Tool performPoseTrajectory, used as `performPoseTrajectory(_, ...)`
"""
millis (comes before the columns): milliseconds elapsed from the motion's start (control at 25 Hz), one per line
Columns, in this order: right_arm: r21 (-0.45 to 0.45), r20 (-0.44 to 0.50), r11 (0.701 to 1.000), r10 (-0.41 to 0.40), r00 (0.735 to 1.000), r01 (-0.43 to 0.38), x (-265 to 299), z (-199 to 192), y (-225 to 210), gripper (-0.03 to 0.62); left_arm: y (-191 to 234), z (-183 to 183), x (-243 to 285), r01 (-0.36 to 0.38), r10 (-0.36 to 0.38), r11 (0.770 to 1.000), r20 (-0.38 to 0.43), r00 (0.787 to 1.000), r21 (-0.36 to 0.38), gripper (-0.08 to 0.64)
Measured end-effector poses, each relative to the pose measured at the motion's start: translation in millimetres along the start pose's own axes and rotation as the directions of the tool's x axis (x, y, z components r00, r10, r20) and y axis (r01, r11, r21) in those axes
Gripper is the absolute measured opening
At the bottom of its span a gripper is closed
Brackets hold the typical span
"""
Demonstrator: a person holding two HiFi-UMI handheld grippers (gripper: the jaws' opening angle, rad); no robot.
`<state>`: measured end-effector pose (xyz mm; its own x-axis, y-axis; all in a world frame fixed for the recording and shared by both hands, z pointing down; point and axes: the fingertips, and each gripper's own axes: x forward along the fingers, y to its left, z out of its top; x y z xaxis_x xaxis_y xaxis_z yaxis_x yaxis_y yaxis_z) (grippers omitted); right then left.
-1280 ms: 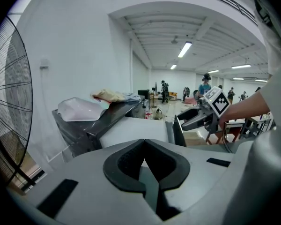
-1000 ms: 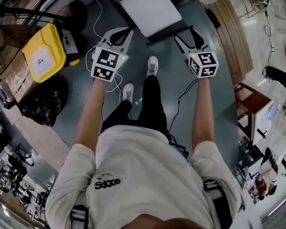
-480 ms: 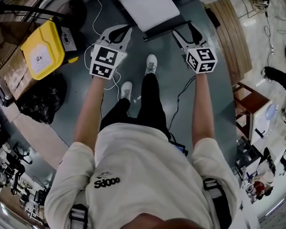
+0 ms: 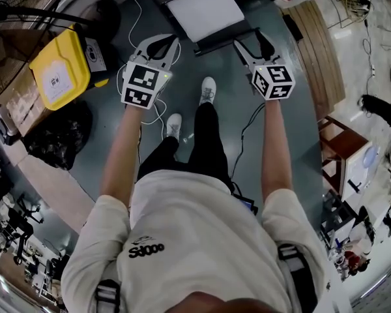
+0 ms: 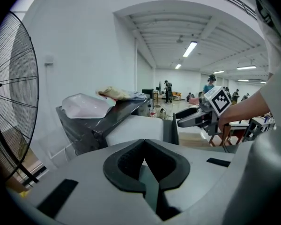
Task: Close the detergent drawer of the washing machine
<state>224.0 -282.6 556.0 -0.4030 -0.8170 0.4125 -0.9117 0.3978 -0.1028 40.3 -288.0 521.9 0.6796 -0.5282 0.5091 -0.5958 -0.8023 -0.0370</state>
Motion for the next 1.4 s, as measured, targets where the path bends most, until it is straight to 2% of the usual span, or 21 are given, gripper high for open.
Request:
performPoseTrajectory(360, -0.013, 0.005, 1.000, -0.001, 1.000, 0.001, 32.4, 18.0, -2.7, 0.287, 11.4, 4.5, 8.3, -0.022, 0.022, 1.000, -0.002, 1.000, 0.003, 0.018)
performPoseTrajectory(760, -0.034, 0.003, 0.999, 0.008, 1.000, -0.008, 81.4, 42.4, -4.8, 0.287, 36.3, -2.3, 3.6, -0.090, 0.090, 0.995, -0.012, 0.996, -0.049, 0.018)
performPoseTrajectory(1080, -0.045, 0.014, 0.999, -0.023, 1.000, 0.023, 107.2, 57.5, -3.9, 0.287, 52.6, -8.5, -7.5, -0.129, 0.128, 0.990, -0.016, 0.992, -0.058, 0.018)
performPoseTrajectory(1240, -0.070, 0.009, 0.998, -0.005, 1.000, 0.005, 120.2, 62.5, 0.9, 0.287, 58.2, -12.0, -10.1, -0.148, 0.147, 0.987, -0.016, 0.989, -0.064, 0.018)
performPoseTrajectory(1400, -0.048, 0.012, 0.999, -0.014, 1.000, 0.015, 135.4, 69.4, 2.3, 0.287, 58.1, -14.9, -11.9, -0.152, 0.151, 0.986, -0.021, 0.988, -0.065, 0.018)
